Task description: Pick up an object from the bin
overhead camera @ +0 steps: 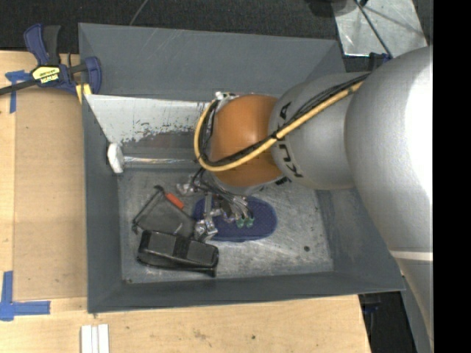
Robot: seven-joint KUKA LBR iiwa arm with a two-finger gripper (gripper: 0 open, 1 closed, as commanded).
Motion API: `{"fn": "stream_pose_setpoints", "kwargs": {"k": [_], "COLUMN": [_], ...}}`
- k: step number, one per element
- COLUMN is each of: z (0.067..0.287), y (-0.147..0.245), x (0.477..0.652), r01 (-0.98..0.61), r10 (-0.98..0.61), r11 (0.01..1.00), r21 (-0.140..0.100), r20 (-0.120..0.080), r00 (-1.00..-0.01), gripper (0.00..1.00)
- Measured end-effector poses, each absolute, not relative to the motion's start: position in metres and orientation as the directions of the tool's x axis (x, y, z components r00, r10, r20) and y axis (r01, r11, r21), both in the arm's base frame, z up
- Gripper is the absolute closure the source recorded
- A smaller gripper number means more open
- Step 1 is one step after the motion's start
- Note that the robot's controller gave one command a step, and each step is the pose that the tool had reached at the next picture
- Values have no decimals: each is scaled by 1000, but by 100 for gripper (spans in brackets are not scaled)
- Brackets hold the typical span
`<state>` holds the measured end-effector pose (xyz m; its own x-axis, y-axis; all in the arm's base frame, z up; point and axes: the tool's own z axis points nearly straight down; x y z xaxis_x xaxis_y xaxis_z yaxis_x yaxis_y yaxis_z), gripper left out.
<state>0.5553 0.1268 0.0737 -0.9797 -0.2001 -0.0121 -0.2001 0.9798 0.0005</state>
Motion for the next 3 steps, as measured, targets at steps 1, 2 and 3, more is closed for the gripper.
{"fn": "stream_pose_setpoints", "kwargs": {"k": [1, 2, 3], "z": [78, 74, 74], "y": [128, 127, 22], "x": [560, 555, 571], "r01": [-198, -199, -215], "r10": [-198, -199, -215], "r11": [980, 980, 977], "r21": [2, 1, 1], "r20": [-28, -9, -14], "r00": [-980, -980, -977], "gripper": [100, 0, 0]}}
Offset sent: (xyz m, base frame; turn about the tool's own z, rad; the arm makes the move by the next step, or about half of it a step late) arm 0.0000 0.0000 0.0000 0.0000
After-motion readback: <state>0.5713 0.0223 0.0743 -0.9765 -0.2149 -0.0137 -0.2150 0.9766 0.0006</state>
